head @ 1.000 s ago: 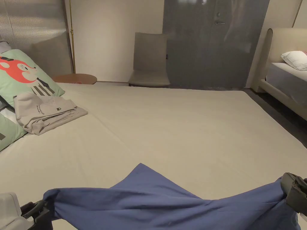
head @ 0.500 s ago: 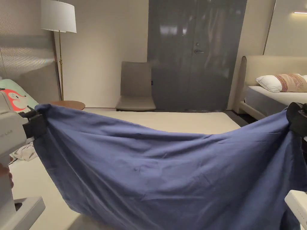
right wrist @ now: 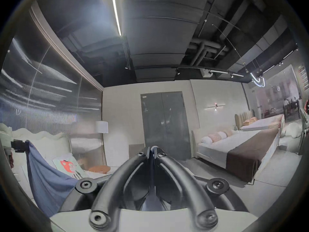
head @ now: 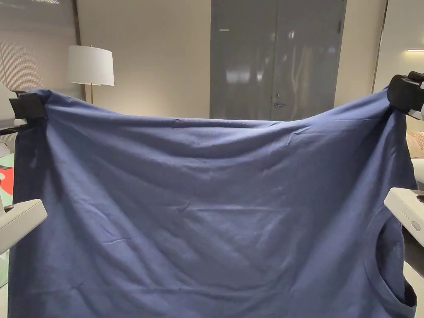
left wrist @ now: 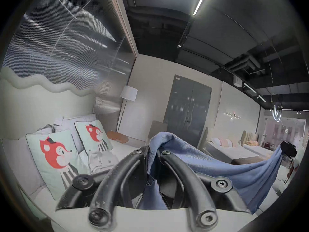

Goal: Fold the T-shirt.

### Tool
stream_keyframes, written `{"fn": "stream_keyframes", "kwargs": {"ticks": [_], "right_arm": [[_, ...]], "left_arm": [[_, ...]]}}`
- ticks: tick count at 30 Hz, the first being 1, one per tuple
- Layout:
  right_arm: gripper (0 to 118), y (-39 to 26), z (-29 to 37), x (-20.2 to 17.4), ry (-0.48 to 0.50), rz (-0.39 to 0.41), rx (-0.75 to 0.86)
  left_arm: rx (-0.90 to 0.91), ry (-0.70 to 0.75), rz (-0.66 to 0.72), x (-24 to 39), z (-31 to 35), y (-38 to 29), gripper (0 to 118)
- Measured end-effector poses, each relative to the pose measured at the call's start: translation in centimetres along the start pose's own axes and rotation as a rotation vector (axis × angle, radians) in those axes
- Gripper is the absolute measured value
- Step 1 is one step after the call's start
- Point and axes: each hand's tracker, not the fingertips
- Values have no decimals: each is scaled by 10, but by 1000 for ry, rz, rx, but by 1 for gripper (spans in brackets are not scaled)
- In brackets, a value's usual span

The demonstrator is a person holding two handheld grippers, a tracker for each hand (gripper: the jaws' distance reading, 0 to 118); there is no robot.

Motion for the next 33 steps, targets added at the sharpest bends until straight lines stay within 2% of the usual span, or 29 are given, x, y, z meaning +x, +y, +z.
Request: {"fn": "stream_keyframes", "kwargs": {"ticks": [5,18,26,33], "right_arm": [[4,11,-66,-10,13,-5,16],[4,7,-207,-17,-17,42,67],[4,-24,-250,-15,-49,41,54],[4,-65,-265,-14,-46,92,-31]], "left_arm": [[22,19,-11,4,-50,20,5],[53,39,-33,18,-191,35,5],[51,55,-26,18,-246,10,5],[-4,76,-25,8,-258,-25,5]]}}
